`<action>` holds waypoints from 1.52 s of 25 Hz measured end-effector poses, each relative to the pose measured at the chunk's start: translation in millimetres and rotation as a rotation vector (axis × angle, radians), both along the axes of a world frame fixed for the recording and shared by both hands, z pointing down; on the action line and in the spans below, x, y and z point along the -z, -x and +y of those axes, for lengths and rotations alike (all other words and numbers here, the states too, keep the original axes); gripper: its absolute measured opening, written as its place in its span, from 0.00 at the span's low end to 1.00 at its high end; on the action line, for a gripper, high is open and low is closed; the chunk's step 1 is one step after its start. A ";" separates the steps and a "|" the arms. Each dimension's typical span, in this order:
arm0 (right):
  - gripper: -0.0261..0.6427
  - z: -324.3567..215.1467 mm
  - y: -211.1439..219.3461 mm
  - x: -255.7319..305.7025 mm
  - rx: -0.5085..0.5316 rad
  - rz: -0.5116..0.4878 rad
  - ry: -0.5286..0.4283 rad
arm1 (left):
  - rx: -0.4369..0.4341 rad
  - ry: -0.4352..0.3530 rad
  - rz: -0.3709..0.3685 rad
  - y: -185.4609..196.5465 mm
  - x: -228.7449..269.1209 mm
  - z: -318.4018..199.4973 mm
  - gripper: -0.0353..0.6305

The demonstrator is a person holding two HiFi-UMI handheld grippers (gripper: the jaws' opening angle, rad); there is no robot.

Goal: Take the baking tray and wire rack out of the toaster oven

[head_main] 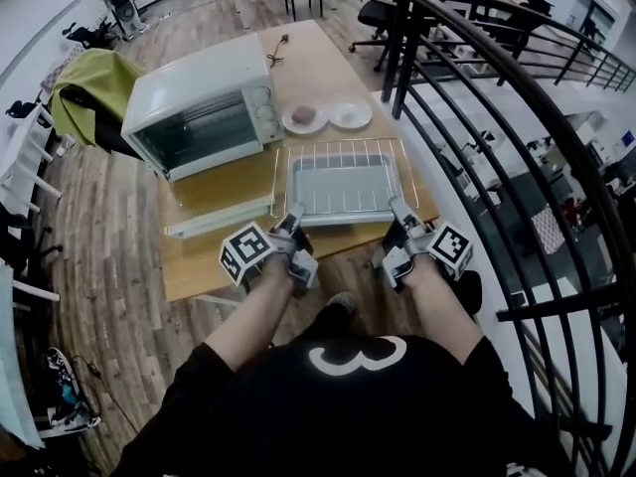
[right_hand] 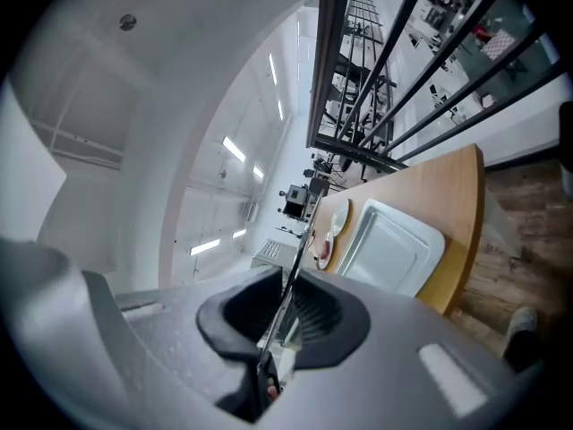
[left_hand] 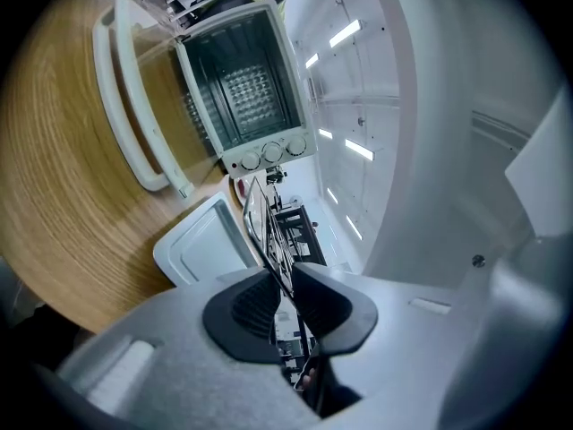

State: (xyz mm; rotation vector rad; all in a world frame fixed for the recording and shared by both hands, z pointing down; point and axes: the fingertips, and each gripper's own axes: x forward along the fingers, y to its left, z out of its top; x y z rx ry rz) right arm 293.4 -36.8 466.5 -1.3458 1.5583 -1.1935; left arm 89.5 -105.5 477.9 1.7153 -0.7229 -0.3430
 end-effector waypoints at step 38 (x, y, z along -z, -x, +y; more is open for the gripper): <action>0.17 -42.5 -17.6 -123.2 0.160 0.177 0.206 | -0.248 0.093 -0.216 -31.1 -116.0 -35.8 0.17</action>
